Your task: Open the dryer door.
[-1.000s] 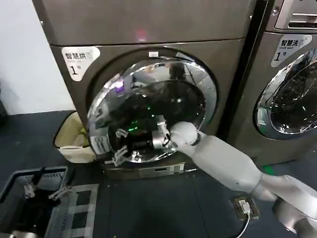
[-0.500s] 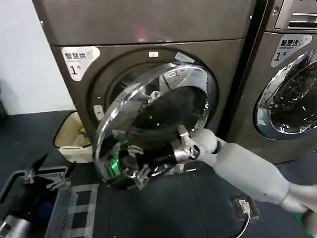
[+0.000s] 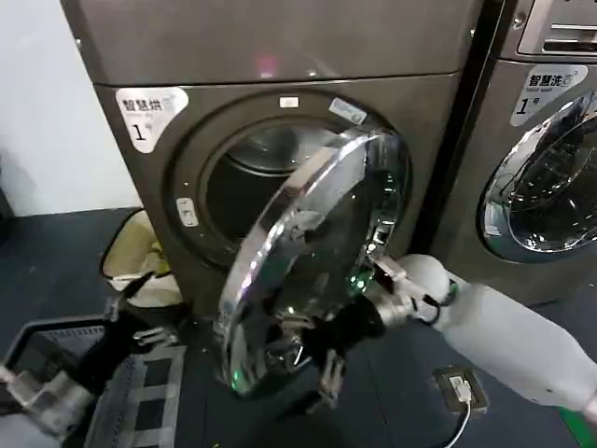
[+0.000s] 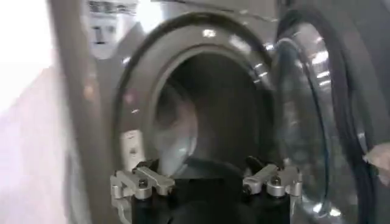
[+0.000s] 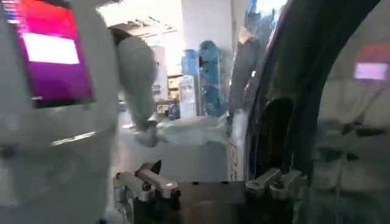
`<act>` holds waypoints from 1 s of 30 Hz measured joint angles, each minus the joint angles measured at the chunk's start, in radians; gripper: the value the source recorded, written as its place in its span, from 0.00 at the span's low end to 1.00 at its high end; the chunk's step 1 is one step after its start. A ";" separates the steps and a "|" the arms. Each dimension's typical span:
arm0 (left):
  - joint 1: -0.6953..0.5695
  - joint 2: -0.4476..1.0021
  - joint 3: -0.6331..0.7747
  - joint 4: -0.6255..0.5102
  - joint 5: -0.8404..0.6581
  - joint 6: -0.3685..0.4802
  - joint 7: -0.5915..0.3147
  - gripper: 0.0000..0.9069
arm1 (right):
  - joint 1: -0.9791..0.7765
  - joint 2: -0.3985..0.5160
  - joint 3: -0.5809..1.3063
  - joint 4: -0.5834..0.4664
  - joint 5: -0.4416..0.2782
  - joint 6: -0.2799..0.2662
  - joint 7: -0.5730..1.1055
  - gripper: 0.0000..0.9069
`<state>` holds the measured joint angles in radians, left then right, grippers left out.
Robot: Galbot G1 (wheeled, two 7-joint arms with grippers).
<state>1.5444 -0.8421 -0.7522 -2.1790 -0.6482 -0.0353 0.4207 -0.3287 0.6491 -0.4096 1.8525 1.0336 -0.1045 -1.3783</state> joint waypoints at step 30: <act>-0.446 0.114 0.540 0.097 0.039 -0.026 0.087 1.00 | -0.665 -0.409 0.679 0.079 -0.058 0.108 -0.083 1.00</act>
<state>1.0979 -0.7281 -0.2118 -2.0822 -0.6088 -0.0614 0.5075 -0.9938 0.2399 0.2697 1.9316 0.9756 0.0039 -1.4611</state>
